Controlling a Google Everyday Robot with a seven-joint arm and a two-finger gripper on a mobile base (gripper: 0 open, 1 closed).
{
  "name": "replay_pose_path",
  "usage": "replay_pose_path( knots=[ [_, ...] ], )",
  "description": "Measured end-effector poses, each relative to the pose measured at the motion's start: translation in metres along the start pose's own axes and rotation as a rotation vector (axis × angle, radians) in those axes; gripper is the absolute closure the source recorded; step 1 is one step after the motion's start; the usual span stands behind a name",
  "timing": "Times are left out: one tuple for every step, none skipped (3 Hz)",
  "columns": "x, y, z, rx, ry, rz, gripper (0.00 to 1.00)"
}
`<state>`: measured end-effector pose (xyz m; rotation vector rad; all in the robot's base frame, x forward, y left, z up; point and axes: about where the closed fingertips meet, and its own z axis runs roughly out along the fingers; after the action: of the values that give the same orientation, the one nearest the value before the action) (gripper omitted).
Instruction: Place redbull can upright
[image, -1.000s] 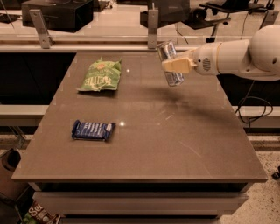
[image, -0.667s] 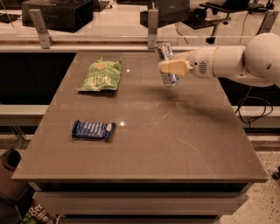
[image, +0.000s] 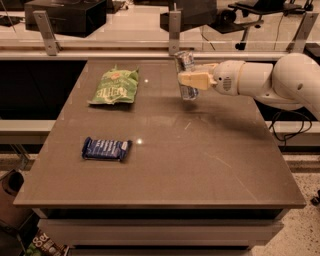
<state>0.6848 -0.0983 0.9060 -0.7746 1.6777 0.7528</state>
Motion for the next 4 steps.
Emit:
replay_pose_path(
  knots=[
    [0.005,-0.001,0.005,-0.016,-0.035,0.01,1.0],
    [0.012,-0.003,0.008,-0.025,-0.059,0.024,1.0],
    [0.023,-0.006,0.008,-0.024,-0.08,0.049,1.0],
    [0.034,-0.011,0.01,-0.021,-0.096,0.077,1.0]
  ],
)
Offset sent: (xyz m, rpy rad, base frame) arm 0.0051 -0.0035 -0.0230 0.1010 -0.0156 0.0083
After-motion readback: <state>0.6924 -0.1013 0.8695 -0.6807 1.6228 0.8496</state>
